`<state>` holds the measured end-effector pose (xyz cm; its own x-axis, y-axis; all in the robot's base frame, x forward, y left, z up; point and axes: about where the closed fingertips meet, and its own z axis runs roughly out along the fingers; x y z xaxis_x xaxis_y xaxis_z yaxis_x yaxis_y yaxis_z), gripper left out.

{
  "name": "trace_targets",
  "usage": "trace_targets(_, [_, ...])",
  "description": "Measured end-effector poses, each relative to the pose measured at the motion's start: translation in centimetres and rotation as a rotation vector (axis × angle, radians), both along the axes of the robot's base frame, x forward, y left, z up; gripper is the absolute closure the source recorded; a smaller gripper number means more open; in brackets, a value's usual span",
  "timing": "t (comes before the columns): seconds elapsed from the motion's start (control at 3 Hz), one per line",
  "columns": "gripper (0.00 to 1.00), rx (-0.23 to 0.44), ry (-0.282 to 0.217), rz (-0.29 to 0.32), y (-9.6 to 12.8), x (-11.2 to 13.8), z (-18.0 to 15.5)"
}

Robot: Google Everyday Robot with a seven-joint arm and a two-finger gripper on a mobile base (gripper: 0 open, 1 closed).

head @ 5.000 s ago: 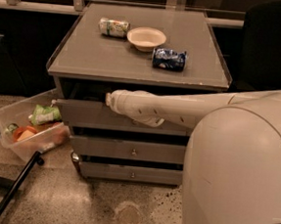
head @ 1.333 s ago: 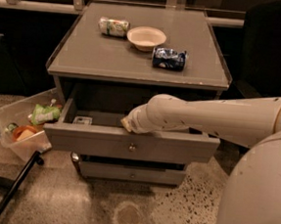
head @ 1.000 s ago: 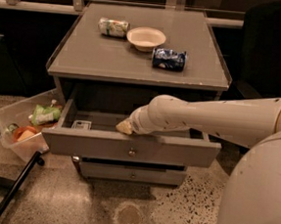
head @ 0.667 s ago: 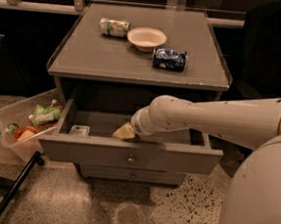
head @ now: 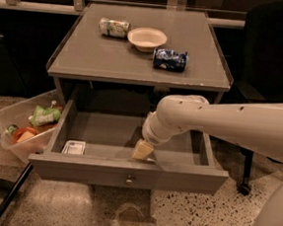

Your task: Open top drawer

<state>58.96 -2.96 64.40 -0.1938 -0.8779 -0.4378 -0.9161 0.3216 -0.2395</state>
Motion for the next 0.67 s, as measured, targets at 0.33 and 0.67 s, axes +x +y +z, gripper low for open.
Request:
trace_targets(0.33, [0.0,-0.043,0.023,0.072,-1.05,-0.49,0.17])
trace_targets(0.67, [0.0,-0.043,0.023,0.072,-1.05,-0.49,0.17])
